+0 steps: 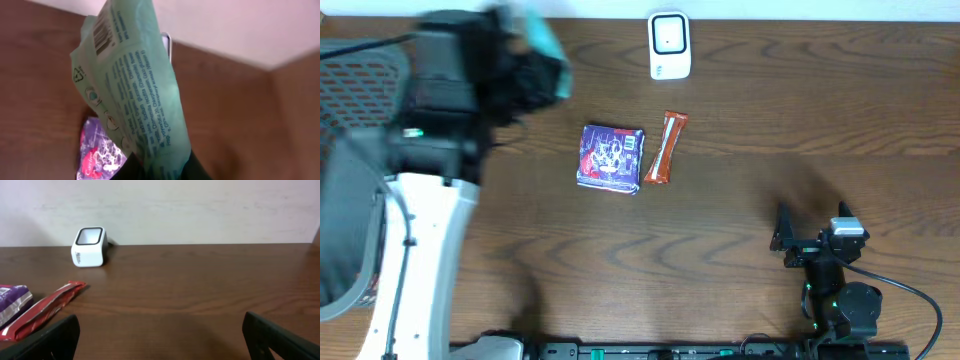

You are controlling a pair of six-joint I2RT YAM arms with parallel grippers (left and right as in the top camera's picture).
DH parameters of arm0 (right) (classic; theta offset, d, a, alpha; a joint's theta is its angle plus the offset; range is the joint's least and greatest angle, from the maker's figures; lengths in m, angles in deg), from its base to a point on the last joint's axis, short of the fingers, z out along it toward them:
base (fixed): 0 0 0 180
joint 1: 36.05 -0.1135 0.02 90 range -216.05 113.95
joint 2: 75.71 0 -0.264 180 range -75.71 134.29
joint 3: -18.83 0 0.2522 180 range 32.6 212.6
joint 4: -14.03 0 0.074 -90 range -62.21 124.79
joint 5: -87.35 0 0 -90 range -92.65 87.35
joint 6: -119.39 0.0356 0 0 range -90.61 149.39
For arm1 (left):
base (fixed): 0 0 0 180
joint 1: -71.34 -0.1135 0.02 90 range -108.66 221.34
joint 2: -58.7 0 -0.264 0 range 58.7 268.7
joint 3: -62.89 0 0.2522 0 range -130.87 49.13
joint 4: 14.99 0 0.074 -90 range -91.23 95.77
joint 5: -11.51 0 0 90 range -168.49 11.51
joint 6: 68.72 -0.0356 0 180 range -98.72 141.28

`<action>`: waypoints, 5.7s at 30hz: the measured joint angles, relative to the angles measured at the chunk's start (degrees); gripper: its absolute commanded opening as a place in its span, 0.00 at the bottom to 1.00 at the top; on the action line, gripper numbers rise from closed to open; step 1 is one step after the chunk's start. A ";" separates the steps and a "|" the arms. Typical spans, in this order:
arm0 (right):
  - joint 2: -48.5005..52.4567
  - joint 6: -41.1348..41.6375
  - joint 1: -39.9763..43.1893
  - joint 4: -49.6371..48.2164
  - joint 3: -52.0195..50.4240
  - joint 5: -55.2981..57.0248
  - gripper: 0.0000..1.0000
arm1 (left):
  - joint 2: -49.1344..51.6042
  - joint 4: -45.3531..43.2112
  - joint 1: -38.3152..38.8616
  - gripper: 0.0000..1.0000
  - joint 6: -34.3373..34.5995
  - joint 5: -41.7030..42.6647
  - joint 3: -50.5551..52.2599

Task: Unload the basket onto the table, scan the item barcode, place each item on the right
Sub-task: 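Carry the green packet out and set it right of the red bar, then reach the left gripper into the basket and grasp the orange tissue pack, then carry the orange tissue pack out and set it between the items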

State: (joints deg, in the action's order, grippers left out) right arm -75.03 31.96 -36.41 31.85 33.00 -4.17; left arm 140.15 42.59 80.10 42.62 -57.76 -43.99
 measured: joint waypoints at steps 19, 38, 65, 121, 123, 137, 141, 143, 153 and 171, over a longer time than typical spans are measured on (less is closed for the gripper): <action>0.00 0.00 0.04 -0.02 0.00 0.00 0.99 | 32.41 -13.16 26.10 0.08 -6.38 -16.85 0.00; 0.00 0.00 0.04 -0.02 0.00 0.00 0.99 | 31.71 -13.75 26.21 0.80 -6.80 -17.27 0.00; 0.00 0.00 0.04 -0.02 0.00 0.00 0.99 | 1.66 8.39 -44.33 0.98 8.50 -18.14 -2.10; 0.00 0.00 0.04 0.00 0.00 0.02 0.99 | 21.42 7.39 -58.69 0.49 23.93 -33.42 26.08; 0.00 0.00 0.04 0.00 0.00 0.00 0.99 | 21.42 7.08 -58.69 0.40 24.02 -33.59 26.71; 0.00 0.00 0.04 0.00 0.00 0.00 0.99 | 21.03 6.99 -58.88 0.07 22.51 -29.77 24.65; 0.00 0.00 0.04 0.00 0.00 0.00 0.99 | 19.04 6.43 -58.88 0.07 20.61 -21.64 20.15; 0.00 0.00 0.04 0.00 0.00 0.00 0.99 | 15.76 5.90 -58.86 0.07 20.31 -18.18 17.84; 0.00 0.00 0.04 -0.02 0.00 0.00 0.99 | -5.95 0.26 -55.98 0.07 20.81 -7.26 9.57; 0.00 0.00 0.04 -0.02 0.00 0.00 0.99 | -20.17 -5.33 -20.06 0.07 -1.99 -7.56 9.75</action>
State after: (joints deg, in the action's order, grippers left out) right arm -75.03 31.96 -36.37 31.83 33.00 -4.17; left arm 119.97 37.25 60.03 40.63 -65.32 -34.24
